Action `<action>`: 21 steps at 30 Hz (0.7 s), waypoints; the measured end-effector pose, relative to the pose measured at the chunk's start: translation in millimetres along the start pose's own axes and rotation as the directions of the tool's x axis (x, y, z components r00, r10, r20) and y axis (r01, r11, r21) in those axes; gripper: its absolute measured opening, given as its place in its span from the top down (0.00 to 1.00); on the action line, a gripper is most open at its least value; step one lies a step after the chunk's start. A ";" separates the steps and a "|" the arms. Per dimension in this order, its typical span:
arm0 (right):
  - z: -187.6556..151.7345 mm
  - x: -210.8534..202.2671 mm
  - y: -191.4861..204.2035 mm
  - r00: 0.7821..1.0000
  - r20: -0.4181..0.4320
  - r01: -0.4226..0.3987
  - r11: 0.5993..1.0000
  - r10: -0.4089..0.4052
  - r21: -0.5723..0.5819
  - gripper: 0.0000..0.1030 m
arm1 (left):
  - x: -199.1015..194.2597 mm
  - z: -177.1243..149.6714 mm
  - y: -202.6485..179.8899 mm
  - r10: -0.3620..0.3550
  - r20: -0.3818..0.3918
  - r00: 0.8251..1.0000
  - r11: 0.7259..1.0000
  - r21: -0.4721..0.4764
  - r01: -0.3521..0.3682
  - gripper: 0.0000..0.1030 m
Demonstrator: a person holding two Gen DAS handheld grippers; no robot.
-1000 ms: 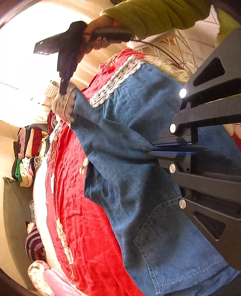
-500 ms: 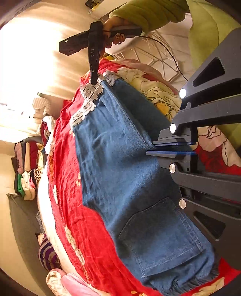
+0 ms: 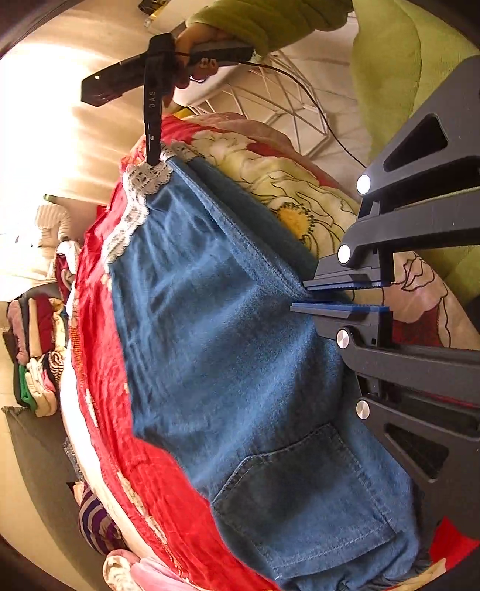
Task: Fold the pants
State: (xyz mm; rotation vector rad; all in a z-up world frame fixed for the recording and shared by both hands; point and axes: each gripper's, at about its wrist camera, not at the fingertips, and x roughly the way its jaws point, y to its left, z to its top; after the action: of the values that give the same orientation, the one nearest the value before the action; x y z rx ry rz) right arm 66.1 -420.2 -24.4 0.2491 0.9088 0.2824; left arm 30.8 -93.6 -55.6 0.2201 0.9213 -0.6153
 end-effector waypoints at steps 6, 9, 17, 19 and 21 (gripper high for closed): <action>4.4 -31.1 4.7 0.993 0.096 0.070 0.997 -0.066 -0.034 0.78 | 3.7 -2.3 2.4 -0.012 -0.009 1.000 1.000 -0.014 0.012 0.91; 11.5 -42.1 29.9 0.991 0.131 0.024 0.992 -0.008 -0.127 0.78 | 3.6 -3.4 1.4 -0.029 -0.007 1.000 0.999 -0.015 0.029 0.83; 1.1 31.9 75.1 0.996 -0.084 -0.010 0.965 -0.013 -0.261 0.70 | -25.3 -5.3 -0.3 -0.028 0.053 0.998 0.999 -0.020 0.029 0.55; -5.5 44.0 70.8 0.995 -0.094 -0.005 0.965 -0.020 -0.262 0.70 | -38.9 -6.1 8.3 -0.009 0.089 0.996 0.999 -0.050 0.013 0.47; -5.1 42.2 70.6 0.997 -0.082 -0.012 0.964 -0.010 -0.266 0.70 | -56.9 -7.0 25.8 0.045 0.126 0.991 0.993 -0.112 -0.031 0.37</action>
State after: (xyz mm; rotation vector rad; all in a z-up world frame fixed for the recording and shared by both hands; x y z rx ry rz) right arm 77.1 -339.3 -35.3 -0.0116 0.9410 0.4143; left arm 15.5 -46.9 -16.4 0.0981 0.8218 -0.5355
